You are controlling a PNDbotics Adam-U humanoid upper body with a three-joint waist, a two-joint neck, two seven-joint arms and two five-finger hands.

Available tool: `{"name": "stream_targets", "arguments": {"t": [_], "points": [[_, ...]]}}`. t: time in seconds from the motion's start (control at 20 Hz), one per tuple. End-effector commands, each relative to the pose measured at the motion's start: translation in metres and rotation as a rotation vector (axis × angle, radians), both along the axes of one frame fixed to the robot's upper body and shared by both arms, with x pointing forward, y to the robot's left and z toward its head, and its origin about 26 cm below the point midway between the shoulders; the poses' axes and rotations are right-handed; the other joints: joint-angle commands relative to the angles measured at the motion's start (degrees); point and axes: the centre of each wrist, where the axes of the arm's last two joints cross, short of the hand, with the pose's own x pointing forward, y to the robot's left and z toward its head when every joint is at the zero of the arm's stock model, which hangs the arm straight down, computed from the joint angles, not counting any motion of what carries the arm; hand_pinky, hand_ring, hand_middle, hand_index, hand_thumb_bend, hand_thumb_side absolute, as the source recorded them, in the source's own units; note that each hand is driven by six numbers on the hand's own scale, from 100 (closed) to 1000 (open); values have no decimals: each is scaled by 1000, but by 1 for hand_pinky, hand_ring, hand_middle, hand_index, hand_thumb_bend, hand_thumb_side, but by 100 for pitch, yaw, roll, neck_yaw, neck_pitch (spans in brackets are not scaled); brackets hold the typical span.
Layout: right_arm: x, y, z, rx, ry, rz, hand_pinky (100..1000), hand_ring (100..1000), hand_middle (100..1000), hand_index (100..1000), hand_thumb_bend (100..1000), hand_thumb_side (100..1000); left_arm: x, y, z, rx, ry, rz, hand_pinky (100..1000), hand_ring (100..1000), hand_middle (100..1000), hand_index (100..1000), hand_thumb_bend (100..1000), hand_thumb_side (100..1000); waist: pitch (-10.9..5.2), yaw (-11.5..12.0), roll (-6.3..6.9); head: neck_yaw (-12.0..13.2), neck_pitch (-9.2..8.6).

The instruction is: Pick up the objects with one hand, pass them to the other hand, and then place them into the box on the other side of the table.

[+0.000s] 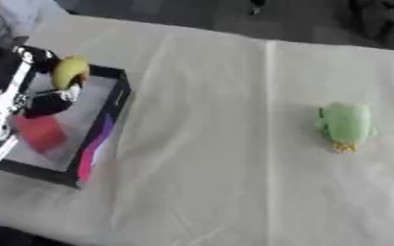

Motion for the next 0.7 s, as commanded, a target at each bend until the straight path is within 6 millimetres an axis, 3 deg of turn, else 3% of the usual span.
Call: {"name": "stream_targets", "arguments": {"t": [0.05, 0.25, 0.4, 0.45, 0.7], "points": [[-5, -7, 14, -30, -30, -32, 837, 761, 821, 821, 340, 183, -2, 13, 17, 93, -2, 55, 889, 895, 732, 820, 770, 304, -88, 10, 13, 37, -70], [-6, -12, 15, -37, -7, -72, 841, 764, 821, 822, 342, 189, -3, 16, 21, 136, 25, 94, 950, 946, 781, 872, 916, 538, -80, 15, 5, -13, -68], [-7, -15, 17, -38, 3, -90, 842, 764, 821, 822, 338, 193, -4, 16, 26, 134, 18, 121, 949, 950, 784, 874, 932, 575, -76, 17, 6, -69, -62], [-7, -16, 17, -38, 4, -94, 842, 764, 821, 823, 338, 193, -5, 14, 29, 127, 4, 122, 946, 949, 783, 871, 903, 564, -75, 19, 7, -112, -61], [-8, -19, 19, -42, 17, -112, 844, 765, 820, 821, 340, 185, -17, -8, 52, -14, -156, 28, 860, 883, 711, 765, 568, 403, -75, 34, 4, -370, -36]]}}
